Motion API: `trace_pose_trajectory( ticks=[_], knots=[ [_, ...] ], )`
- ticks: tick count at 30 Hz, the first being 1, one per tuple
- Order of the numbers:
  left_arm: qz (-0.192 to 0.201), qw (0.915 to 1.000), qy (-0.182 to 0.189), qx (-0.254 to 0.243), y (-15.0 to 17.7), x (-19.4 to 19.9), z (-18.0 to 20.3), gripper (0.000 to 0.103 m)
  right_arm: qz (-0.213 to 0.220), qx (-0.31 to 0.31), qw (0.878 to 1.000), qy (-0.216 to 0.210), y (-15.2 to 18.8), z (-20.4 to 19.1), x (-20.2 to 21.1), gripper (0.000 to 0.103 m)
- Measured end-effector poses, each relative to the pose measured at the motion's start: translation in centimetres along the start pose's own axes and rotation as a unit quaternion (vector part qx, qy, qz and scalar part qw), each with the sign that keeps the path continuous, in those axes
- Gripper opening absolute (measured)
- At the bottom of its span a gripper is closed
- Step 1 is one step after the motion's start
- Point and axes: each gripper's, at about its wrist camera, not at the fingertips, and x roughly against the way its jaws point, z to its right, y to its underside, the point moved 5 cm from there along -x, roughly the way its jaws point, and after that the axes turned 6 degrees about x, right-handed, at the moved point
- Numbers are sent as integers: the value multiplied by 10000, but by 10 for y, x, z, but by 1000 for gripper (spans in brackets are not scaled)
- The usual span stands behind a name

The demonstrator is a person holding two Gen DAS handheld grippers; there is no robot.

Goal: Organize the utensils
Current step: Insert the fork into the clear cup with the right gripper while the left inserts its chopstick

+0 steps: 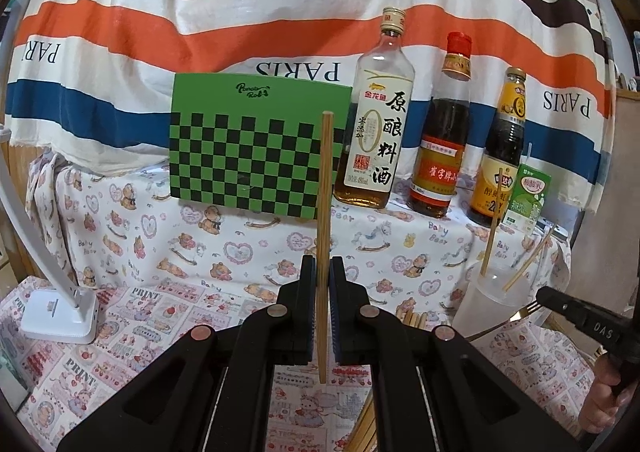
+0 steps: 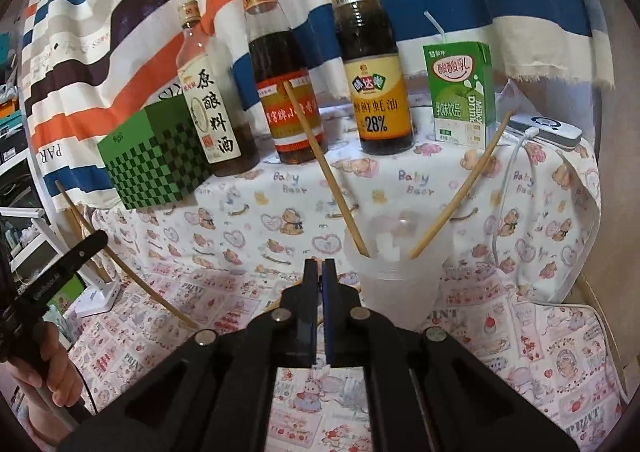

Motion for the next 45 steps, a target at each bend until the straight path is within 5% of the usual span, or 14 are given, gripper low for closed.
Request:
trace_pose_trajectory(
  ticks=[5, 10, 14, 19, 25, 28, 32, 38, 45],
  knots=[
    [-14, 9999, 144, -7, 0, 2, 4, 5, 216, -37, 9995, 232, -5, 4, 10, 2],
    [263, 9928, 1164, -87, -21, 34, 25, 5, 802, 105, 9939, 745, -29, 6, 41, 2],
    [522, 9880, 1302, -643, -48, 53, 68, 5, 1220, 301, 9847, 1208, -58, 13, 65, 2],
    [817, 9779, 1648, -992, -82, 70, 136, 5, 1204, 315, 9813, 1468, -71, 28, 60, 2],
    [716, 9598, 2264, -1499, -92, 36, 213, 5, 1402, -113, 9846, 1034, -47, 52, 43, 2],
    [537, 9609, 2102, -1720, -81, 3, 237, 5, 1309, -412, 9842, 1120, -39, 70, 32, 2],
    [894, 9585, 1961, -1869, -59, -22, 243, 5, 1091, -916, 9859, 877, -32, 92, 21, 2],
    [307, 9716, 1918, -1351, -31, -68, 229, 5, 884, -941, 9882, 828, -29, 96, 10, 2],
    [-210, 9707, 1895, -1461, -4, -91, 229, 5, 549, -833, 9921, 765, -23, 96, -6, 2]
  ],
)
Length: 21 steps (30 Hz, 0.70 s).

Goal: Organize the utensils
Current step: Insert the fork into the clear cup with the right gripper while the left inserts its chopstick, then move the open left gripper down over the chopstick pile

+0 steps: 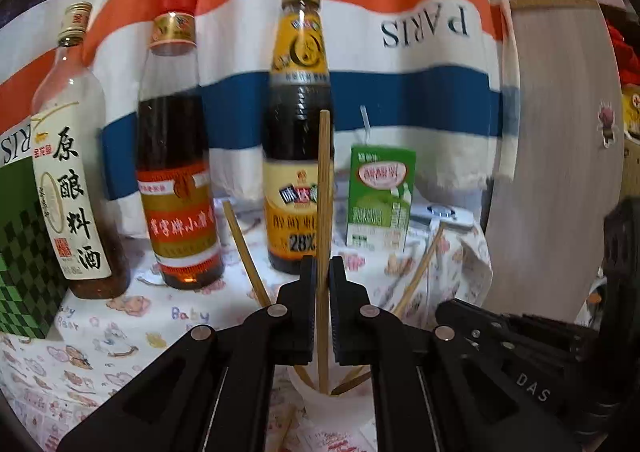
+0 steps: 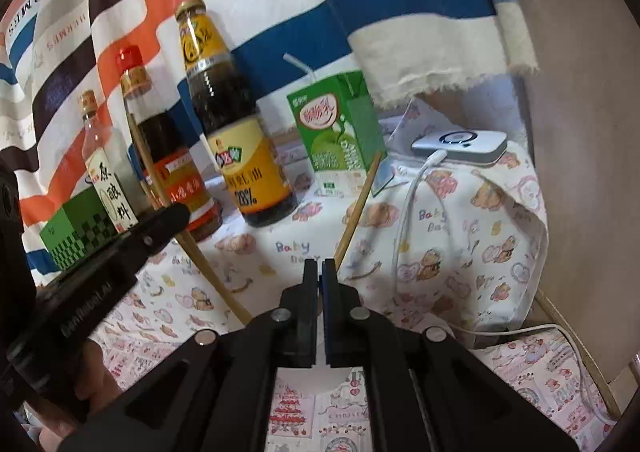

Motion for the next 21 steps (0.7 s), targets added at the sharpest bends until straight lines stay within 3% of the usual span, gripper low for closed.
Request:
trace_pose_trajectory(
  ticks=[13, 14, 15, 16, 17, 19, 21],
  knots=[
    [-517, 9986, -87, 34, 9, -8, -9, 7, -370, -118, 9991, -169, 6, 1, -9, 3],
    [-525, 9986, -68, 6, 9, -7, -9, 16, -418, -133, 9988, -200, 7, 0, -10, 3],
    [-485, 9988, -48, -33, 9, -4, -8, 33, -461, -156, 9985, -234, 7, -1, -11, 3],
    [-393, 9992, -74, -63, 8, 1, -9, 43, -490, -191, 9983, -263, 8, -1, -11, 7],
    [-240, 9996, -131, -84, 6, 9, -11, 56, -492, -241, 9981, -273, 8, -1, -9, 17],
    [-75, 9998, -162, -66, 2, 23, -14, 57, -444, -320, 9982, -260, 7, -1, -4, 34],
    [-15, 9999, -148, 0, -2, 35, -19, 59, -385, -318, 9983, -286, 3, -3, 2, 35]
  ],
)
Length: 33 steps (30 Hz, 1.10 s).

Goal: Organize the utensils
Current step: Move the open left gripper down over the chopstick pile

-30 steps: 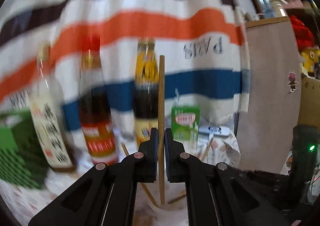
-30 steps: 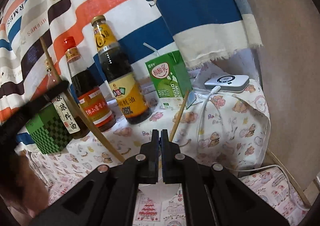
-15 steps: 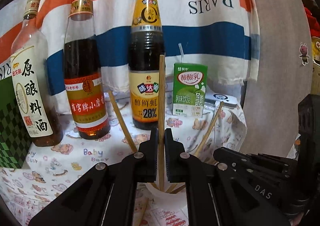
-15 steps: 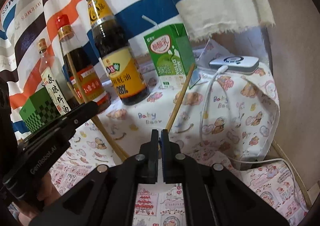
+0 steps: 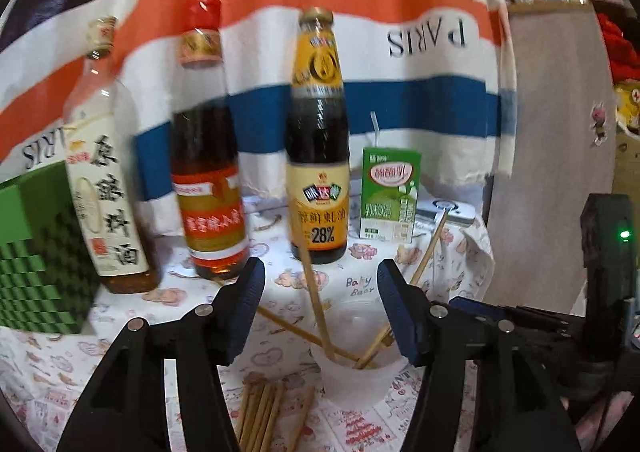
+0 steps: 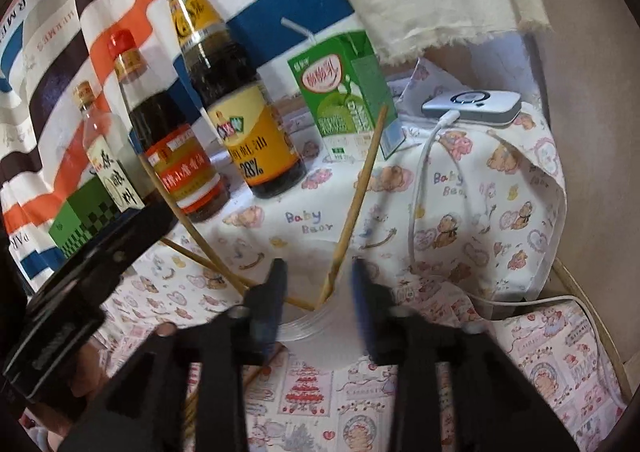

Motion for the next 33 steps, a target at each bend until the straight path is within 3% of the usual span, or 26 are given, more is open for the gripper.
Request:
trace_pose_trajectory(
  ticks=[2, 10, 14, 16, 19, 23, 27, 29, 33],
  knots=[
    [131, 9999, -75, 27, -4, 16, -8, 65, 54, 2, 10000, 10, -3, -4, 7, 46],
    [389, 9958, -822, -87, 3, 79, -46, 84, 111, 253, 9993, -258, -1, -37, 27, 57],
    [555, 9888, -1354, 302, 24, 107, -81, 100, 8, 460, 9982, -394, 11, -56, 25, 63],
    [508, 9870, -1443, 495, 38, 115, -98, 100, -29, 590, 9976, -356, 17, -63, 22, 65],
    [351, 9824, -1751, 552, 58, 117, -114, 100, -59, 801, 9965, -223, 26, -70, 15, 78],
    [230, 9815, -1829, 516, 76, 113, -123, 101, -254, 929, 9951, -205, 39, -74, 3, 85],
    [96, 9807, -1881, 523, 89, 101, -135, 101, -256, 1127, 9933, -10, 47, -77, -5, 89],
    [-91, 9808, -1830, 673, 97, 94, -143, 101, -258, 1247, 9918, 103, 50, -77, -8, 96],
    [-479, 9778, -1685, 1149, 109, 81, -161, 101, -432, 1173, 9920, 199, 57, -71, -18, 97]
  ],
)
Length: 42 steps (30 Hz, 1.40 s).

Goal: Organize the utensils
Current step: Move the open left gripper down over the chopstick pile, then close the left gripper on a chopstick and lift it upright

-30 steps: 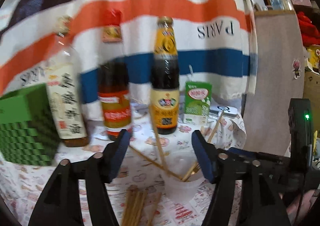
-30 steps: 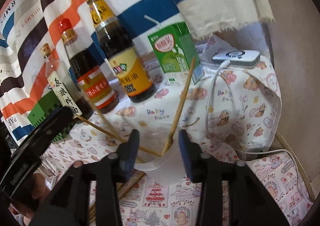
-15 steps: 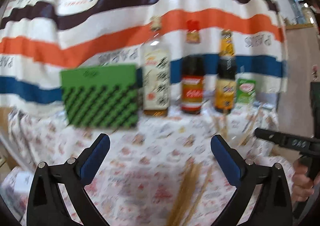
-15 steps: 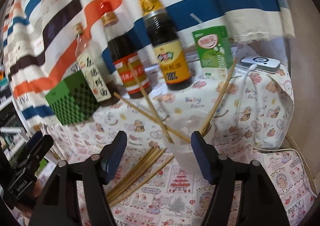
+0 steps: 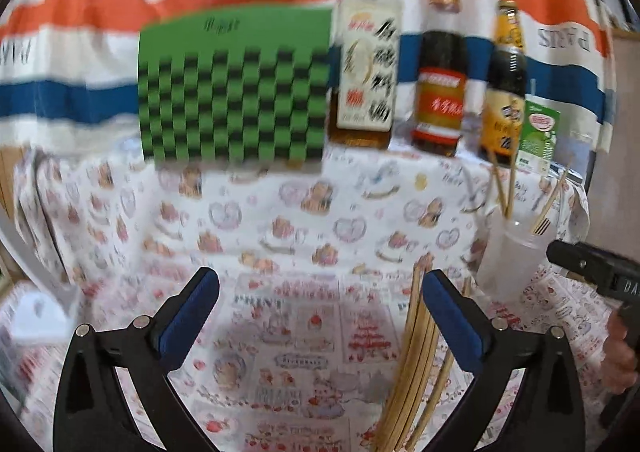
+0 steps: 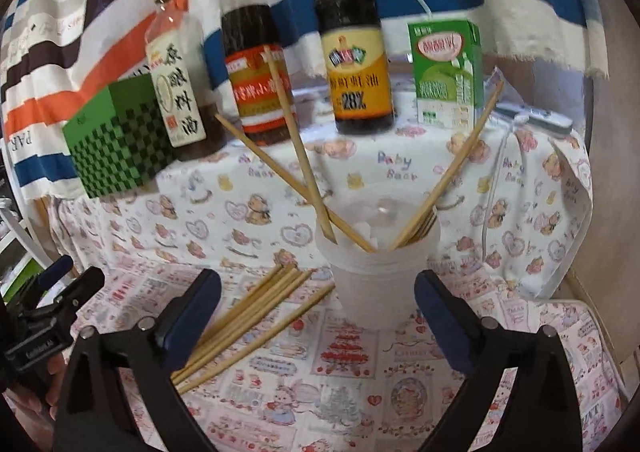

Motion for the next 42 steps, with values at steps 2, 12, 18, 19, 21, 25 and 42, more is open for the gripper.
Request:
trace_pose_trajectory(
  ticks=[2, 12, 18, 19, 21, 25, 42],
  knots=[
    [-225, 9996, 75, 125, 4, -8, -4, 101, -137, -103, 9998, -49, 4, 3, -7, 97],
    [-1235, 9922, 165, 35, 32, -42, 1, 101, -571, 51, 9984, 21, 21, 1, -31, 98],
    [-1470, 9887, 273, -61, 40, -49, 5, 101, -752, 245, 9968, 135, 34, -6, -41, 98],
    [-1572, 9871, 284, -73, 41, -51, 3, 101, -763, 245, 9967, 138, 35, -6, -42, 98],
    [-1889, 9811, 398, -121, 47, -59, 6, 99, -719, 154, 9971, 213, 35, -3, -41, 98],
    [-2054, 9772, 512, -163, 52, -62, 10, 89, -724, -22, 9971, 219, 36, 2, -41, 98],
    [-2199, 9704, 929, -369, 58, -60, 27, 42, -758, 4, 9966, 308, 36, 2, -41, 98]
  ],
)
